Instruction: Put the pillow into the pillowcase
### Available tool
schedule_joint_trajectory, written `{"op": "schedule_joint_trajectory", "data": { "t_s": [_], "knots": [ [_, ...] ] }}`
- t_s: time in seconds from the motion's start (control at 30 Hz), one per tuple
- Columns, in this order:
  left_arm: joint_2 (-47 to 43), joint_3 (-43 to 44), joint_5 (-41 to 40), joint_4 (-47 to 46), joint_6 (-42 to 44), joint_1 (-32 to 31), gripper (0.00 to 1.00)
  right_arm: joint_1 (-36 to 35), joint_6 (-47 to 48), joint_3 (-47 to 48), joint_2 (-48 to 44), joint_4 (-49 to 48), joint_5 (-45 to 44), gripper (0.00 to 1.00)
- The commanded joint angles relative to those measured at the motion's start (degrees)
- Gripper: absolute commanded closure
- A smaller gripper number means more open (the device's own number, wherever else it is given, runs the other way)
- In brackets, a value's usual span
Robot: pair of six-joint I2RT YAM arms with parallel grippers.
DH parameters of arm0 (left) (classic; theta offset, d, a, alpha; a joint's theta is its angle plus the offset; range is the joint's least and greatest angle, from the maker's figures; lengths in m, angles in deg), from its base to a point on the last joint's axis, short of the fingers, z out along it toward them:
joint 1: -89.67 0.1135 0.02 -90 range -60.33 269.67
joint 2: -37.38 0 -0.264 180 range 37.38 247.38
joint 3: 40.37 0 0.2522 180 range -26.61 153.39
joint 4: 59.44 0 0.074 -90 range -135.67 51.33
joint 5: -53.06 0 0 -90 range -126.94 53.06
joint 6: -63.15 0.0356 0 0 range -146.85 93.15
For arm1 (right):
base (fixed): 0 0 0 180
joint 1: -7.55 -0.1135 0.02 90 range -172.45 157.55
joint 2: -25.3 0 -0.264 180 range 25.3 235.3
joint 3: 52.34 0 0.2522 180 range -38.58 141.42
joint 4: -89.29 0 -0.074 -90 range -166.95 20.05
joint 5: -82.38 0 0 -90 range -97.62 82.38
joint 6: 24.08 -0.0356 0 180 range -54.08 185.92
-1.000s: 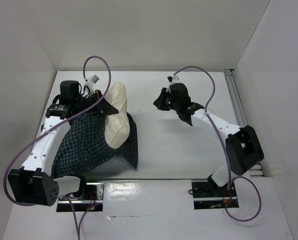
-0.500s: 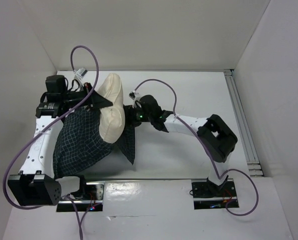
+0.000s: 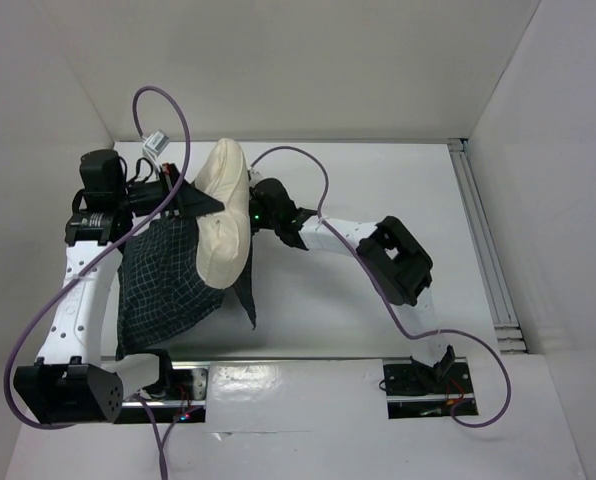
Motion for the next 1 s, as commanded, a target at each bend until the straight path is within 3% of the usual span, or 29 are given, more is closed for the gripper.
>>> {"op": "schedule_joint_trajectory", "data": {
  "t_s": [0.0, 0.2, 0.43, 0.73, 0.97],
  "knots": [
    [-2.30, -0.13, 6.20, -5.19, -2.02, -0.23, 1.00, -0.39, -0.65, 3.00, 0.48, 4.48, -13.25, 1.00],
    [-2.30, -0.65, 4.89, -5.19, -0.45, -0.23, 1.00, 6.28, -1.97, -13.67, -11.81, 0.37, -15.46, 1.00],
    [1.29, -4.69, 2.25, -5.97, 1.40, -0.23, 1.00, 12.44, 4.80, -23.53, -24.56, 4.50, -10.55, 1.00],
    [5.69, -11.99, -5.65, -9.41, 2.80, -4.27, 1.00, 15.61, 9.19, -29.53, -34.33, 5.45, -1.23, 1.00],
    [8.60, -15.59, -11.89, -18.36, -2.72, -9.63, 1.00, 15.61, 9.28, -28.91, -34.85, 8.63, -5.97, 1.00]
  ]
}}
